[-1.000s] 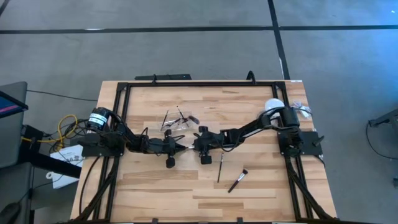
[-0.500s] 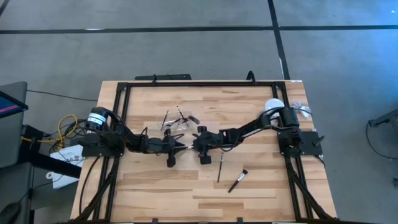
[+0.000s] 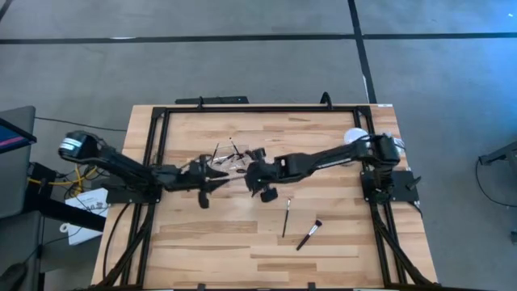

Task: Put items in baskets/containers
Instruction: Put the eyeshadow brush into the transparent organizer

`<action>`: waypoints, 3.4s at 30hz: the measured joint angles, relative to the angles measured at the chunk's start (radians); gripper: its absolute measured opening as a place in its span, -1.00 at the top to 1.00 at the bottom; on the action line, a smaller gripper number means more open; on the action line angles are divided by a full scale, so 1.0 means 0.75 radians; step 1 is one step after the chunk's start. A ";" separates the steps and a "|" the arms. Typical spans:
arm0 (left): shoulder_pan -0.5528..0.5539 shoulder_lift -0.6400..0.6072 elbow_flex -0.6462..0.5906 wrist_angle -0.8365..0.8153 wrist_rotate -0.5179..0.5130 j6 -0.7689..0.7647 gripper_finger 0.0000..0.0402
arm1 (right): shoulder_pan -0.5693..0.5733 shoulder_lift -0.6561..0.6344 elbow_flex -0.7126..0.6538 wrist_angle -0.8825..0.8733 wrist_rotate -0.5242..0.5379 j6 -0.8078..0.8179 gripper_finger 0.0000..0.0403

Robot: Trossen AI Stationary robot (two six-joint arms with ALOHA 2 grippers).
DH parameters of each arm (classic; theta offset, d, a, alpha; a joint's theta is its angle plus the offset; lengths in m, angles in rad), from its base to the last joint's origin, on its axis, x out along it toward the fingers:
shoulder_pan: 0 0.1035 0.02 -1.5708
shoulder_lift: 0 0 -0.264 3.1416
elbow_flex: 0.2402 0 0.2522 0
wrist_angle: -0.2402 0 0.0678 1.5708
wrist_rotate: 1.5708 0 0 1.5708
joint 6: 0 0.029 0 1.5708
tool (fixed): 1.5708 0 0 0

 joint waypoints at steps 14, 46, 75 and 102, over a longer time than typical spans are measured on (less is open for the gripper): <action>-0.055 -0.404 -0.130 -0.004 0.038 -0.004 0.52 | -0.125 -0.066 0.084 0.182 0.260 -1.117 0.96; -0.047 -0.394 -0.130 -0.014 0.032 0.010 0.53 | -0.079 0.002 0.082 0.309 0.446 -1.336 0.98; -0.047 -0.393 -0.129 -0.019 0.032 0.010 0.53 | -0.085 0.002 0.082 0.278 0.291 -1.191 0.94; -0.047 -0.393 -0.129 -0.018 0.032 0.009 0.53 | -0.112 0.003 0.054 0.369 0.365 -1.420 0.94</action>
